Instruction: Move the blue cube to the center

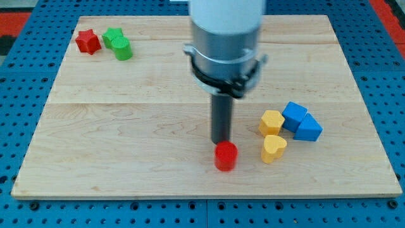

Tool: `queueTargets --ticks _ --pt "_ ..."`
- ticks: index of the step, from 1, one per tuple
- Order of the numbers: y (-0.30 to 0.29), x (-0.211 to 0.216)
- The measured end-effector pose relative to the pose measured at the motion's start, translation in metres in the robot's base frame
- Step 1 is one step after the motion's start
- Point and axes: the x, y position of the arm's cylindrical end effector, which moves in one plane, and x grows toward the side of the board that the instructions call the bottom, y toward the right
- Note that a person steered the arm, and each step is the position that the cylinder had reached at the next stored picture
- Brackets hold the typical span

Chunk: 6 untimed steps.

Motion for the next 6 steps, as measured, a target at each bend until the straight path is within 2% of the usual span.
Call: queueTargets --ticks 1,2,3,4,5,6 --pt "-0.019 0.003" --pt "-0.075 0.000" --pt "-0.113 0.033" --pt "-0.090 0.083" --pt "-0.060 0.084" --pt "0.041 0.084"
